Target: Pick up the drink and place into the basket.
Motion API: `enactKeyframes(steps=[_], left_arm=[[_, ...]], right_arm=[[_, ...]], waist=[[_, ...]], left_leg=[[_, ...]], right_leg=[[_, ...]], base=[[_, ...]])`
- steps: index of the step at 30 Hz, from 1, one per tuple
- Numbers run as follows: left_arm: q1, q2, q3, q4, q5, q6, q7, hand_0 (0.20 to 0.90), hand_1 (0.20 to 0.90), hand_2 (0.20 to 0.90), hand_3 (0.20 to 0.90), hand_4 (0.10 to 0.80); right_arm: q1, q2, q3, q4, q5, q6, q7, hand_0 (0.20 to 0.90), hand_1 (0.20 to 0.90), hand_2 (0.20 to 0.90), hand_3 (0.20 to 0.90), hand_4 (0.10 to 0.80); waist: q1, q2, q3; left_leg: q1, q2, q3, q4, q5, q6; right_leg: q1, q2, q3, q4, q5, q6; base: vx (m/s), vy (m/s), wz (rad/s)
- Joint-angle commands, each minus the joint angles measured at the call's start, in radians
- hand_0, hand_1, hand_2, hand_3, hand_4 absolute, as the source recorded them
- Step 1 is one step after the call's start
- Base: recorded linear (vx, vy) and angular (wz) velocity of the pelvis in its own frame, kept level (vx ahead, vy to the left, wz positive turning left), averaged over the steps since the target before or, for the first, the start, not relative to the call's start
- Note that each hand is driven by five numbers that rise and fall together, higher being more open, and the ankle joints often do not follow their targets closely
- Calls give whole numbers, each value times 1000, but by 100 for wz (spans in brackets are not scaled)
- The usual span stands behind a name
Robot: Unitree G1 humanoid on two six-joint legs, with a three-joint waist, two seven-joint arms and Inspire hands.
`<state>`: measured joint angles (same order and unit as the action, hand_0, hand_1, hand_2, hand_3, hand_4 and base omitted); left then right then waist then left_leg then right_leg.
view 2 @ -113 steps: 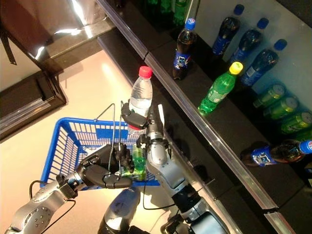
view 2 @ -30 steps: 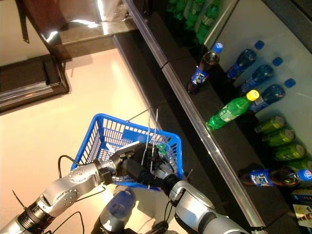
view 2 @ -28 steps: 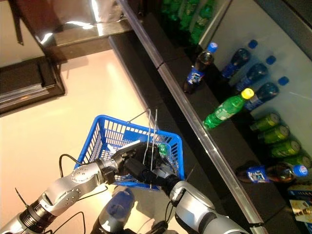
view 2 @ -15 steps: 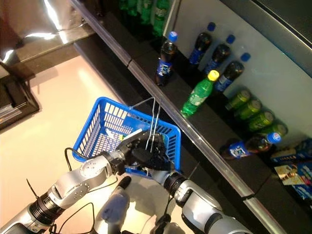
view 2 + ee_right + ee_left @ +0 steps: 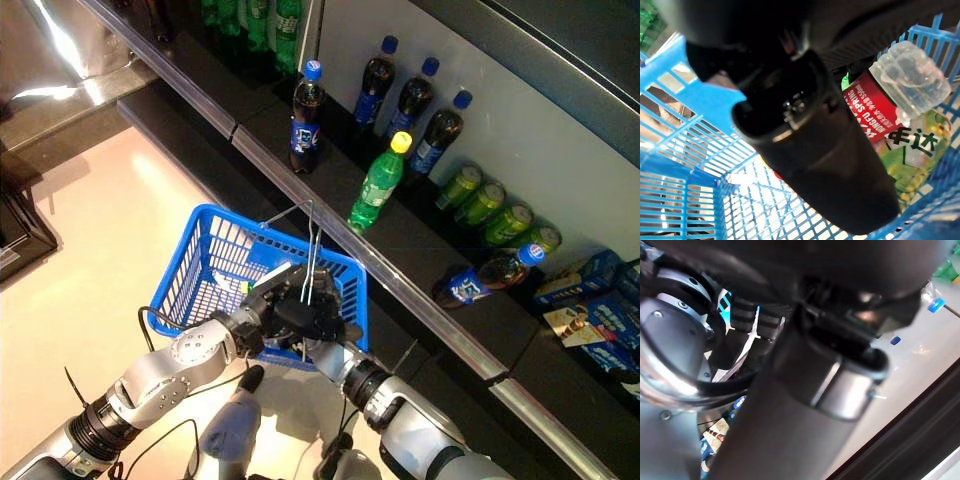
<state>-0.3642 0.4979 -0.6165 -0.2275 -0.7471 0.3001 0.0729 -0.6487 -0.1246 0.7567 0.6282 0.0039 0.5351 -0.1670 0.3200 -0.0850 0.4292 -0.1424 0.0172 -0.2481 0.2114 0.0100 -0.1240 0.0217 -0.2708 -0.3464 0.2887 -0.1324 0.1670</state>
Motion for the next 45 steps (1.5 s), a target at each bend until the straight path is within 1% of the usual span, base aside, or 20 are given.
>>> enactKeyframes(steps=[1, 5, 8, 11, 13, 16, 17, 21, 23, 33, 39, 40, 41, 42, 43, 44, 45], left_arm=[[-311, -375, 141, -195, 93, -453, -14, 300, 300, 300, 200, 100], [-304, -363, 162, -202, 109, -454, 4, 300, 300, 300, 200, 100], [-294, -351, 175, -201, 123, -463, 17, 300, 300, 300, 200, 100], [-282, -345, 189, -201, 140, -469, 35, 300, 300, 300, 200, 100], [-268, -339, 202, -200, 156, -486, 69, 300, 300, 300, 200, 100], [-246, -330, 229, -192, 188, -508, 136, 300, 300, 300, 200, 100], [-238, -325, 242, -185, 183, -543, 164, 300, 300, 300, 200, 100], [-203, -319, 291, -180, 186, -606, 189, 300, 300, 300, 200, 100], [-193, -316, 311, -186, 188, -620, 197, 300, 300, 300, 200, 100], [-180, -313, 338, -205, 234, -595, 257, 300, 300, 300, 200, 100], [-173, -316, 341, -186, 231, -606, 314, 300, 300, 300, 200, 100], [-142, -297, 366, -190, 191, -622, 285, 300, 300, 300, 200, 100], [-36, -257, 442, -191, 65, -676, 146, 300, 300, 300, 200, 100], [83, -225, 528, -178, -79, -720, -37, 300, 300, 300, 200, 100], [136, -216, 570, -168, -152, -727, -129, 300, 300, 300, 200, 100], [311, -197, 722, -138, -384, -693, -435, 300, 300, 300, 200, 100], [422, -203, 842, -98, -527, -605, -651, 300, 300, 300, 200, 100]], right_arm=[[-20, 99, -25, -154, 42, -78, -100, 900, 900, 900, 900, 800], [39, 71, -75, -191, 131, -126, -131, 900, 900, 900, 900, 800], [99, 60, -114, -216, 213, -195, -152, 900, 900, 900, 900, 800], [149, 50, -148, -241, 238, -232, -155, 900, 900, 900, 900, 800], [184, 36, -172, -264, 251, -245, -157, 900, 900, 900, 900, 800], [220, 17, -194, -284, 246, -258, -147, 900, 900, 900, 900, 800], [232, 10, -202, -292, 246, -262, -144, 900, 900, 900, 900, 800], [269, -6, -218, -322, 241, -272, -140, 900, 900, 900, 900, 800], [281, -9, -224, -329, 243, -283, -147, 900, 900, 900, 900, 800], [316, -21, -230, -364, 260, -316, -162, 900, 900, 900, 900, 800], [327, -27, -222, -363, 271, -317, -159, 900, 900, 900, 900, 800], [341, -37, -234, -373, 266, -318, -152, 900, 900, 900, 900, 800], [382, -68, -273, -407, 252, -324, -135, 900, 900, 900, 900, 800], [424, -100, -323, -441, 242, -334, -113, 900, 900, 900, 900, 800], [448, -115, -347, -459, 239, -340, -104, 900, 900, 900, 900, 800], [522, -147, -444, -523, 227, -354, -71, 900, 900, 900, 900, 800], [563, -145, -524, -560, 228, -376, -52, 900, 900, 900, 900, 800]], waist=[[-51, 1, -152], [-64, -3, -153], [-75, -5, -155], [-85, -5, -158], [-93, -4, -160], [-101, -3, -163], [-104, -4, -164], [-104, -6, -172], [-101, -6, -174], [-98, -9, -180], [-99, -10, -188], [-94, -7, -190], [-79, 0, -188], [-62, 7, -180], [-55, 11, -178], [-27, 21, -167], [6, 27, -156]], left_leg=[[45, -4, 54, -52, 35, 94], [47, 0, 60, -52, 34, 96], [53, 6, 66, -54, 33, 97], [56, 9, 72, -51, 30, 97], [57, 11, 76, -49, 29, 97], [62, 14, 81, -49, 28, 97], [63, 14, 82, -48, 27, 97], [66, 14, 81, -43, 23, 94], [69, 14, 78, -43, 22, 92], [82, 15, 70, -37, 17, 87], [93, 16, 67, -35, 15, 84], [94, 16, 66, -38, 16, 81], [94, 13, 60, -45, 18, 74], [93, 10, 57, -45, 16, 72], [90, 8, 54, -45, 17, 72], [74, -1, 38, -42, 20, 72], [57, -10, 17, -36, 22, 74]], right_leg=[[-1, 47, -14, 21, 46, -86], [-2, 50, -8, 18, 48, -84], [-1, 52, -5, 18, 50, -82], [-2, 53, 0, 18, 50, -81], [-2, 54, 5, 17, 50, -80], [-2, 55, 9, 14, 51, -78], [0, 55, 12, 13, 51, -78], [4, 53, 13, 12, 48, -76], [9, 52, 10, 12, 47, -75], [31, 49, 3, 8, 44, -69], [48, 48, 2, 4, 41, -65], [51, 49, 0, 2, 38, -67], [52, 48, -5, 0, 32, -71], [51, 43, -11, 3, 29, -72], [49, 40, -15, 4, 28, -72], [39, 33, -32, 7, 30, -71], [33, 28, -53, 12, 30, -72]], base=[[-24, 3, -6], [-18, -3, -8], [-1, -10, -5], [2, 0, -2], [-4, 8, -6], [-6, 8, -8], [-2, 2, -9], [11, -4, -8], [25, -14, -6], [0, 0, 0], [19, 4, 0], [5, 40, 0], [-34, 64, 0], [-63, 68, -2], [-107, 57, -1], [-144, -16, 13], [-142, -58, 32]])
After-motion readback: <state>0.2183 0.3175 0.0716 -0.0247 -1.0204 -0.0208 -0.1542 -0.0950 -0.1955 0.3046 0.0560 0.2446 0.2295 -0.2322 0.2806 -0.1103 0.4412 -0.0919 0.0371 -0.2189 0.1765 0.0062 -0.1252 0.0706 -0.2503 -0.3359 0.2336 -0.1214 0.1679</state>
